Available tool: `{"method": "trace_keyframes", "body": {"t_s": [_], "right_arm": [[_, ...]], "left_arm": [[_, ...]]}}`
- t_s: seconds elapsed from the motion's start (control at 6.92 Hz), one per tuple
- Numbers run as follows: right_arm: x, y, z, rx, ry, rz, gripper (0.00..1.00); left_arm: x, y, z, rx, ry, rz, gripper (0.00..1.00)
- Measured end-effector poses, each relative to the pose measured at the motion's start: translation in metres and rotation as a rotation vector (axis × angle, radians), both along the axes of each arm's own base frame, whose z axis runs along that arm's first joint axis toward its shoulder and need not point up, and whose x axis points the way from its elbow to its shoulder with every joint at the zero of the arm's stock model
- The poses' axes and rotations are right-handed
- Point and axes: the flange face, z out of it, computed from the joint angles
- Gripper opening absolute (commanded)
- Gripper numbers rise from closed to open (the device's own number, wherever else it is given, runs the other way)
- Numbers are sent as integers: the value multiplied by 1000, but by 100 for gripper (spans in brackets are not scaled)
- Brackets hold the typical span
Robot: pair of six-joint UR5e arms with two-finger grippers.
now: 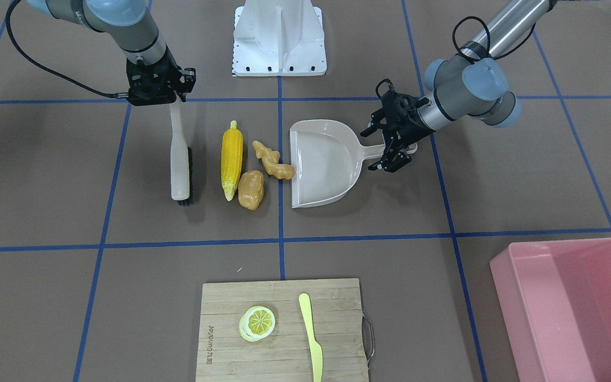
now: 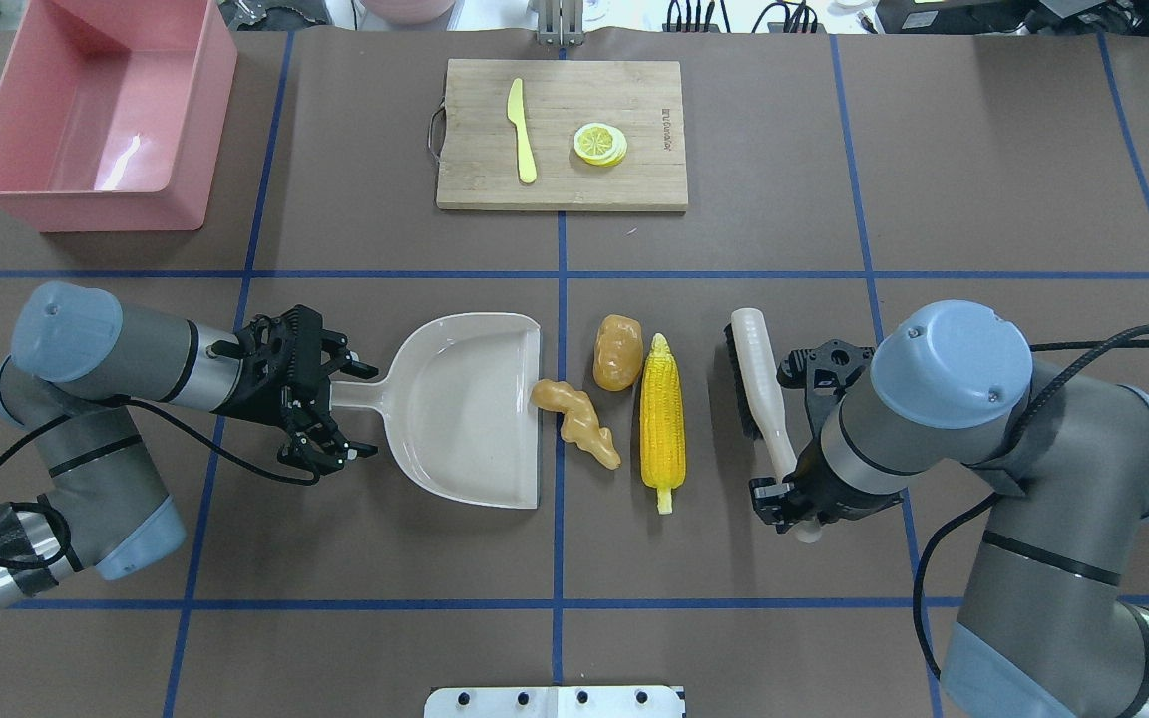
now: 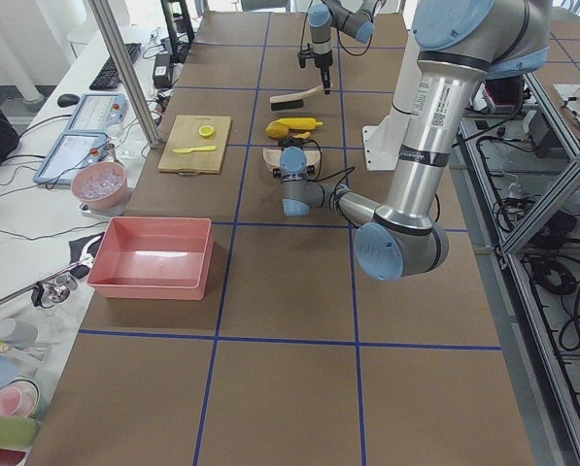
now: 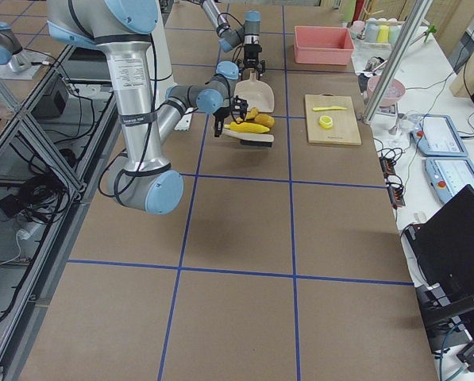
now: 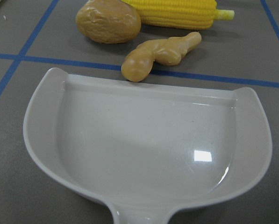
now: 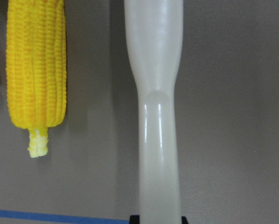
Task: Sweep and dump trash into bin
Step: 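Sweep the corn, potato and ginger into the dustpan with the brush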
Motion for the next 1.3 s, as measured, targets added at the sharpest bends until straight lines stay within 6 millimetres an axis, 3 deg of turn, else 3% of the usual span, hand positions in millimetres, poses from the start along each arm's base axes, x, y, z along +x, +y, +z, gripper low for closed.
{"method": "trace_keyframes", "body": {"t_s": [0.72, 1.3], "right_arm": [[-48, 14, -25, -37, -11, 2, 0], [-72, 13, -46, -29, -29, -9, 0]], "left_arm": [[0, 0, -2, 1, 1, -2, 98], [0, 0, -3, 1, 2, -2, 98]]}}
